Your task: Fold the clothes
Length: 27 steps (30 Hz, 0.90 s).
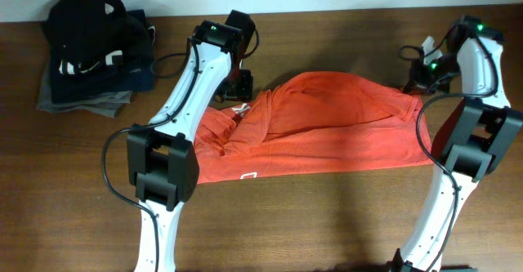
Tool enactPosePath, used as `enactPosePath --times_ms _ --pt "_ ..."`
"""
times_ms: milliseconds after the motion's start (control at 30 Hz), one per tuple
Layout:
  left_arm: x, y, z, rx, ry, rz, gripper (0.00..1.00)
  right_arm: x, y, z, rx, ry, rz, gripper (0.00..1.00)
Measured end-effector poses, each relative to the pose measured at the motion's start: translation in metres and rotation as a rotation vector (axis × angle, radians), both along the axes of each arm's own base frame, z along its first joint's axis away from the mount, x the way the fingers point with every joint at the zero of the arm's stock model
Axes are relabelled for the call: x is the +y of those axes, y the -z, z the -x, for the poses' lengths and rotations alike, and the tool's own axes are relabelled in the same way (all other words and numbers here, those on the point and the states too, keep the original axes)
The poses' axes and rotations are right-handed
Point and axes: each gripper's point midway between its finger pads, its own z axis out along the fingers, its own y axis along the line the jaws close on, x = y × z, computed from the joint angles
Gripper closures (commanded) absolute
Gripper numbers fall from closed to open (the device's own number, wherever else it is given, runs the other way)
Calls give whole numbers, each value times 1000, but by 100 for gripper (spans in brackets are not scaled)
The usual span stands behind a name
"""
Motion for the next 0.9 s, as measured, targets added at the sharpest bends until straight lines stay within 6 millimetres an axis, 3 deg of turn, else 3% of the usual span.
enactPosePath --times_ms 133,267,433,700,900 --pt "-6 1 9 44 48 38 37 -4 -29 -3 -11 25 22 96" --pt "-21 0 25 119 139 128 20 -8 -54 -3 -17 57 50 96" --pt "-26 -4 58 255 197 186 15 -11 -79 -3 -40 84 70 96" --pt "-25 -9 84 369 162 206 13 -13 -87 -6 -60 94 82 96" --pt "-32 1 102 465 93 257 22 -15 -87 -10 -75 96 90 96"
